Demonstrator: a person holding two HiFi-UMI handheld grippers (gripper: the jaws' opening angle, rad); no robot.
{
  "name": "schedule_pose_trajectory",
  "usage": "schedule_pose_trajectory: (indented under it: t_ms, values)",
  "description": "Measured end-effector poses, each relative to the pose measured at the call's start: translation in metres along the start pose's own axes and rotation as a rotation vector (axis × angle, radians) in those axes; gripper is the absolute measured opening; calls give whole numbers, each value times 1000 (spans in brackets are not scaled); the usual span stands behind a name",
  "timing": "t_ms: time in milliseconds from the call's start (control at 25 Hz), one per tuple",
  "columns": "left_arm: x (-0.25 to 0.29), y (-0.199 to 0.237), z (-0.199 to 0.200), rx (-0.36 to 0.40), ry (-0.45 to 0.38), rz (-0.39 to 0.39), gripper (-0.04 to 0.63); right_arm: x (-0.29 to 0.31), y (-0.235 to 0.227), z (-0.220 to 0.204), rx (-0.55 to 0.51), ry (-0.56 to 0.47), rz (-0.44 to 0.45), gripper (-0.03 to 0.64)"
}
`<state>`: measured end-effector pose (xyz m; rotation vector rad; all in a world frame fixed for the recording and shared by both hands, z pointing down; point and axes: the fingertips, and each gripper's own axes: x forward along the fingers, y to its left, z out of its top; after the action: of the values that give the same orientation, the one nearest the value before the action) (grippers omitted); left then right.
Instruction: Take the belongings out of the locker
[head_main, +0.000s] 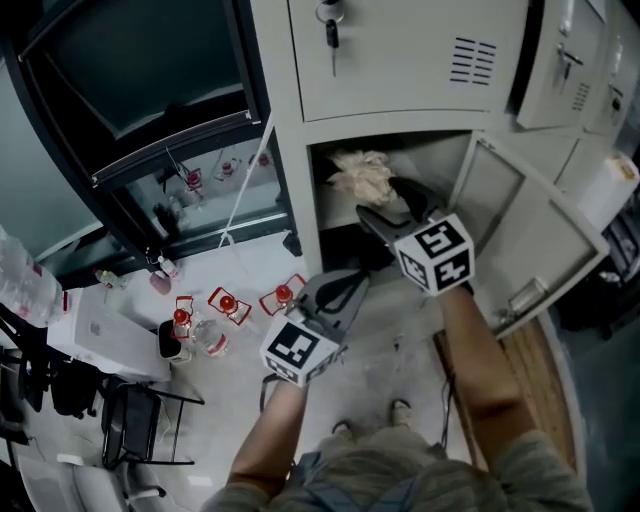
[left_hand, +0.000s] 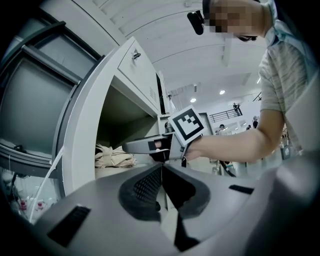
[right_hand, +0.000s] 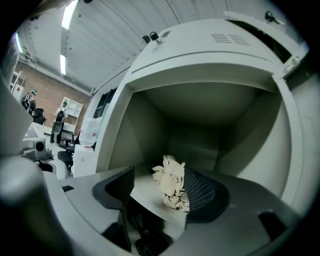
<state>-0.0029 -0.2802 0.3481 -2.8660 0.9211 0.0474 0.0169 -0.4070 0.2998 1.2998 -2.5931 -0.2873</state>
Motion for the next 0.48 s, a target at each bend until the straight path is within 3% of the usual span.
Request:
schedule_pose_trajectory:
  t_ms: [240, 480]
  values:
    - [7, 3, 0, -18, -11, 16, 3, 25, -17, -5, -28, 73, -19, 339]
    - [11, 5, -4, -31, -18, 25, 3, 42, -41, -12, 1, 131, -66, 339]
